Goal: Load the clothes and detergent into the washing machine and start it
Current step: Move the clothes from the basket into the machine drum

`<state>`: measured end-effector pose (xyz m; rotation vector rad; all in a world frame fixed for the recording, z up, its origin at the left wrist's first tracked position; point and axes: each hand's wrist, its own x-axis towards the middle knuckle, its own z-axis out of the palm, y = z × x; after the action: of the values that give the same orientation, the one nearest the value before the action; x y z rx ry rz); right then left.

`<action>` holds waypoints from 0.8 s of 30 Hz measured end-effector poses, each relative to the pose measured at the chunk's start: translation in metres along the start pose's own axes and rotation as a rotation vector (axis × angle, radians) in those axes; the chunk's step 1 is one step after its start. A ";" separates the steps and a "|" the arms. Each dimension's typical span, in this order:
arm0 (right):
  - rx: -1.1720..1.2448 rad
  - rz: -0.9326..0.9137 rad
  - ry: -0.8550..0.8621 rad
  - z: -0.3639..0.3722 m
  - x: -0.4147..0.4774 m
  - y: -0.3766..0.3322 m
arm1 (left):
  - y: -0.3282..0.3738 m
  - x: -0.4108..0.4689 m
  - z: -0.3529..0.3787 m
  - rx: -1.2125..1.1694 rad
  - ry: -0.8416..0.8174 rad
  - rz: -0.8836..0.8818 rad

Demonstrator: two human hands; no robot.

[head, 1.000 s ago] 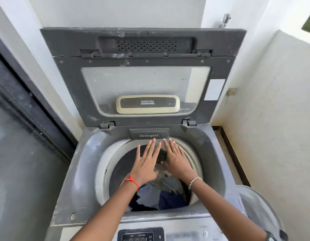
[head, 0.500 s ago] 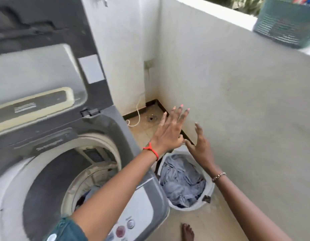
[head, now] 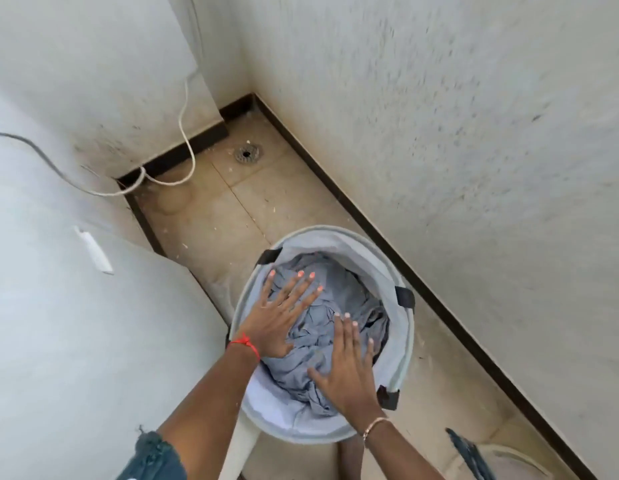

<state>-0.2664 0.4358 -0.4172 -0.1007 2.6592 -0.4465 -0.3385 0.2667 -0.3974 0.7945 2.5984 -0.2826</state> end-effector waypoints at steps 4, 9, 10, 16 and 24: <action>-0.035 0.008 -0.043 0.087 0.009 0.003 | -0.003 0.021 0.076 0.096 -0.027 0.096; -0.077 0.034 -0.105 0.143 0.021 0.001 | -0.029 0.051 0.121 0.213 -0.089 0.217; -0.081 0.047 -0.106 0.149 0.023 0.000 | -0.032 0.058 0.122 0.235 -0.109 0.246; -0.087 0.090 -0.077 0.161 0.038 0.004 | -0.031 0.090 0.128 0.253 -0.194 0.310; -0.124 0.113 -0.005 0.185 0.043 0.016 | -0.022 0.092 0.148 0.170 -0.280 0.278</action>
<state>-0.2252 0.3901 -0.5972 0.0108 2.6695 -0.2444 -0.3727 0.2486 -0.5684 1.0777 2.1938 -0.4966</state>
